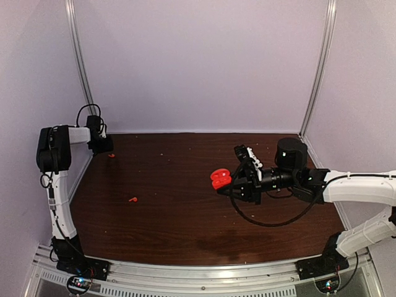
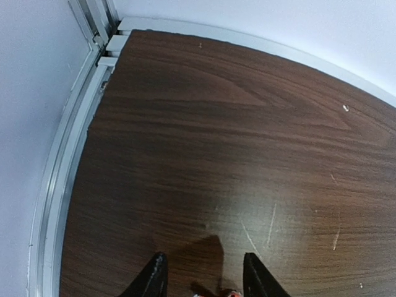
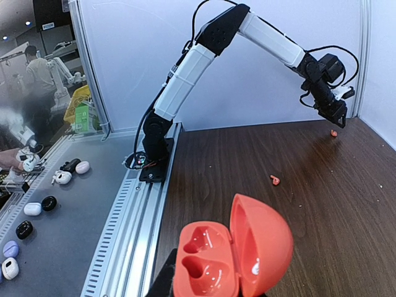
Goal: Insert the wireless bluetooth earbuds into the charging case
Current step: Move the right earbud to the center of the board, then pick up the left earbud from the center of the board.
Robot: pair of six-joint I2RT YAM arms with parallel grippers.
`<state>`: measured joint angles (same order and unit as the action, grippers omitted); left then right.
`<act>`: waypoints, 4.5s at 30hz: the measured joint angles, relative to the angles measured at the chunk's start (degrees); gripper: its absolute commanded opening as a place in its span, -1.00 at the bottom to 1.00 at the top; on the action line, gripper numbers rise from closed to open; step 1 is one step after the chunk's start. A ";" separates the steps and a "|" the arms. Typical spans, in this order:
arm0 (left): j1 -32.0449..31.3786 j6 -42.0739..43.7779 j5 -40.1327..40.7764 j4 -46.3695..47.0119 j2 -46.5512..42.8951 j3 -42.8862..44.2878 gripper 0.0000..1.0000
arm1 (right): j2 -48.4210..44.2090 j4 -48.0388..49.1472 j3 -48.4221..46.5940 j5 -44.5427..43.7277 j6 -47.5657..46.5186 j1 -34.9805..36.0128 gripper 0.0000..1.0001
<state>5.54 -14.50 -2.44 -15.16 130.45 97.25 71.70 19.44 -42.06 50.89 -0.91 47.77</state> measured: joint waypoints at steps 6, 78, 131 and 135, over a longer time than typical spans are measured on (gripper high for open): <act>-0.02 0.00 -1.01 -0.04 1.81 -0.02 -0.25 | 0.00 0.00 0.00 -0.37 0.04 0.00 -0.92; -35.39 7.65 4.72 -36.11 -29.51 -29.09 -0.04 | -0.44 -0.59 0.04 -1.95 0.24 0.00 -0.92; -33.88 7.56 -1.18 -36.00 -21.44 -24.09 -0.33 | -0.39 -0.61 0.07 -1.95 0.24 0.00 -0.92; -34.47 7.54 0.07 -36.68 -20.13 -23.08 -0.36 | -0.39 -0.85 0.07 -1.97 0.24 0.00 -0.92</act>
<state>-28.93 -6.96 -2.37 -51.83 110.32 74.17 71.31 18.59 -42.00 48.93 -0.67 47.77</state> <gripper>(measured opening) 0.333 0.207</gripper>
